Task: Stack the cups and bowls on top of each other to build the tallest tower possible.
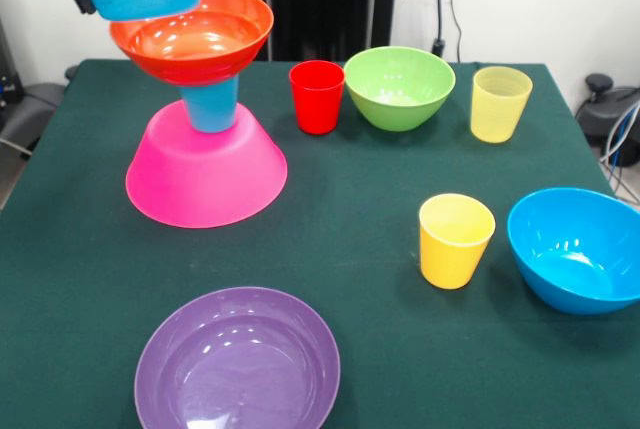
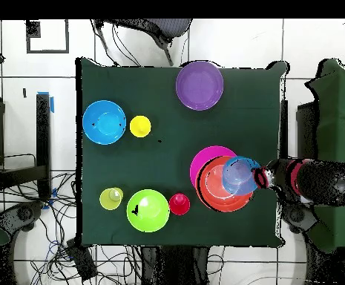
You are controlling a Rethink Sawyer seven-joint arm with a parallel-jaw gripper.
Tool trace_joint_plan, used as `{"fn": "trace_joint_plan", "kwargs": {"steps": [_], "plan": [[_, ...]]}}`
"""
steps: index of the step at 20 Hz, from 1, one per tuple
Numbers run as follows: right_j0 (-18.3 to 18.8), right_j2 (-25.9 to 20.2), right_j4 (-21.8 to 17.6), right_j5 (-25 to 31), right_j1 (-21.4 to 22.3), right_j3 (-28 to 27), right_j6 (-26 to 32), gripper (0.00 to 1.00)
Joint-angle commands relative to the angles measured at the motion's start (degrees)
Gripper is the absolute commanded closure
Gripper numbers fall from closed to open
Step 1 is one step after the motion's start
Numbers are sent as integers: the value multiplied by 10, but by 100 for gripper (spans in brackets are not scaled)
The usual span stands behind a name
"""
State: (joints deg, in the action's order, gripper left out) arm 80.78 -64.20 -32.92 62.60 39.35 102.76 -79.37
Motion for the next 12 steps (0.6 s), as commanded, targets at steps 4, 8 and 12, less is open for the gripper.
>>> {"fn": "trace_joint_plan", "kwargs": {"steps": [4,8,12], "plan": [[-48,38,-45,89,-26,-2,179,100],[-54,44,-49,104,-25,-4,180,100],[-65,54,-59,129,-26,-13,181,100]]}}
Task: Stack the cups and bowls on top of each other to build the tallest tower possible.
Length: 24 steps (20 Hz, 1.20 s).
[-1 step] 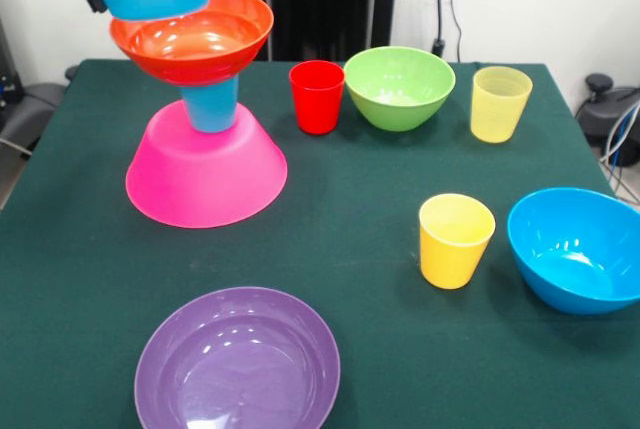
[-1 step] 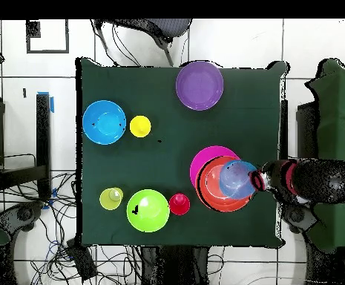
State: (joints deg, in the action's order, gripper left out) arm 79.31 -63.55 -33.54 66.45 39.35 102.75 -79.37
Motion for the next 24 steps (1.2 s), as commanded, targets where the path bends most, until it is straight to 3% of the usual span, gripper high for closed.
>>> {"fn": "trace_joint_plan", "kwargs": {"steps": [1,15,24], "plan": [[-53,49,-56,96,-27,-15,180,100],[-53,49,-85,71,-39,-11,163,100],[-49,44,-96,80,-39,-13,181,100]]}}
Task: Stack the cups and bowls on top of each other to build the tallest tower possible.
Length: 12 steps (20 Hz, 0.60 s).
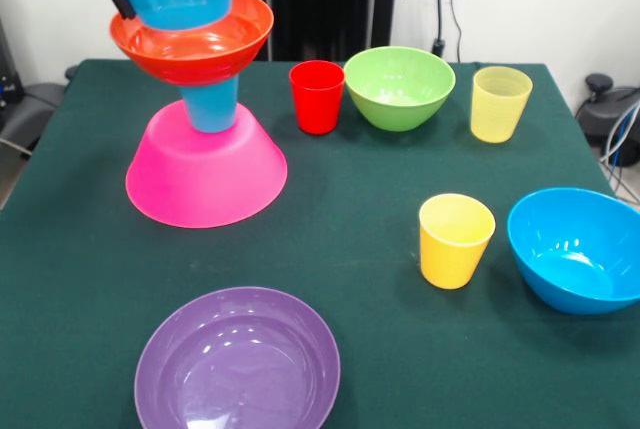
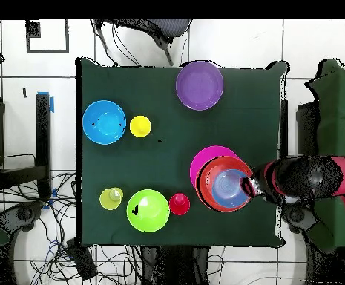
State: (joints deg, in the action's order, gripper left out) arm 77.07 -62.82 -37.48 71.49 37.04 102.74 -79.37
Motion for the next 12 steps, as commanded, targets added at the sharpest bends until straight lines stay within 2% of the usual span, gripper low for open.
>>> {"fn": "trace_joint_plan", "kwargs": {"steps": [1,7,12], "plan": [[-28,38,-60,29,-17,-13,180,100],[-33,39,-55,38,-19,-16,175,100],[-30,35,-53,24,-22,-13,170,100]]}}
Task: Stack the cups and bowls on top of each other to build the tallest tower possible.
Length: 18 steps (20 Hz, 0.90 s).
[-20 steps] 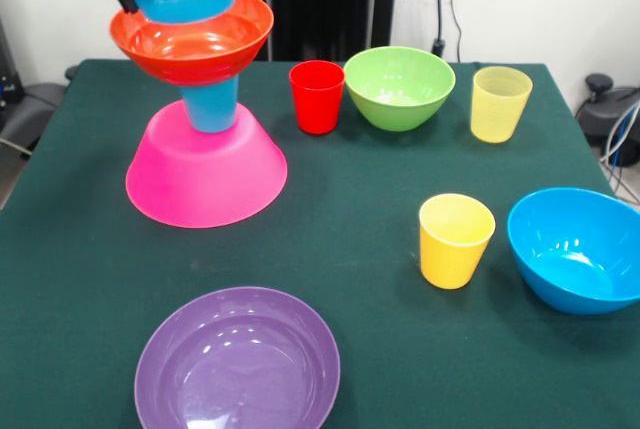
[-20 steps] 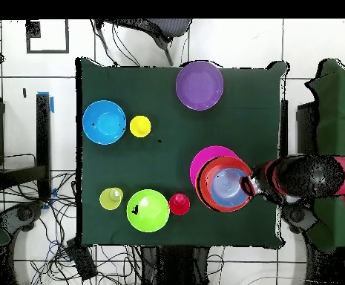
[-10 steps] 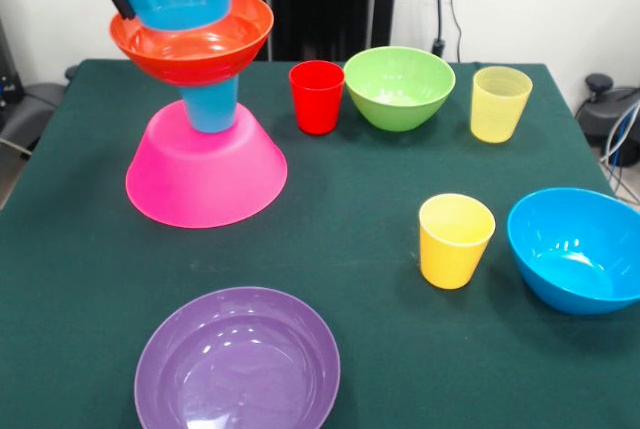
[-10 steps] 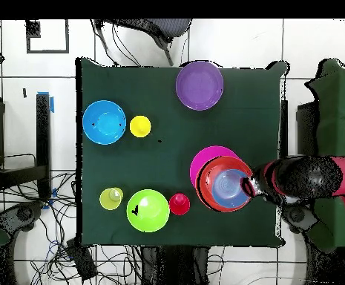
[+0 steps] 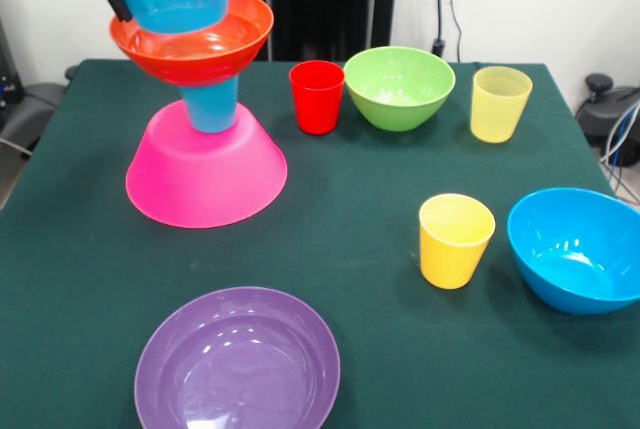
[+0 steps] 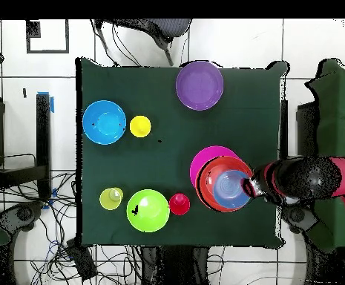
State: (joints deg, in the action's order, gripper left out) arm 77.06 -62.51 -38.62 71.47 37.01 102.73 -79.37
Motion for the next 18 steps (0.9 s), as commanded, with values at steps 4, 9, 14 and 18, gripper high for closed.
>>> {"fn": "trace_joint_plan", "kwargs": {"steps": [4,9,14,18], "plan": [[-31,33,-43,16,-24,-12,164,100],[-32,34,-43,12,-27,-11,160,100],[-32,36,-44,3,-30,-9,156,100],[-38,41,-52,-7,-34,-10,147,100]]}}
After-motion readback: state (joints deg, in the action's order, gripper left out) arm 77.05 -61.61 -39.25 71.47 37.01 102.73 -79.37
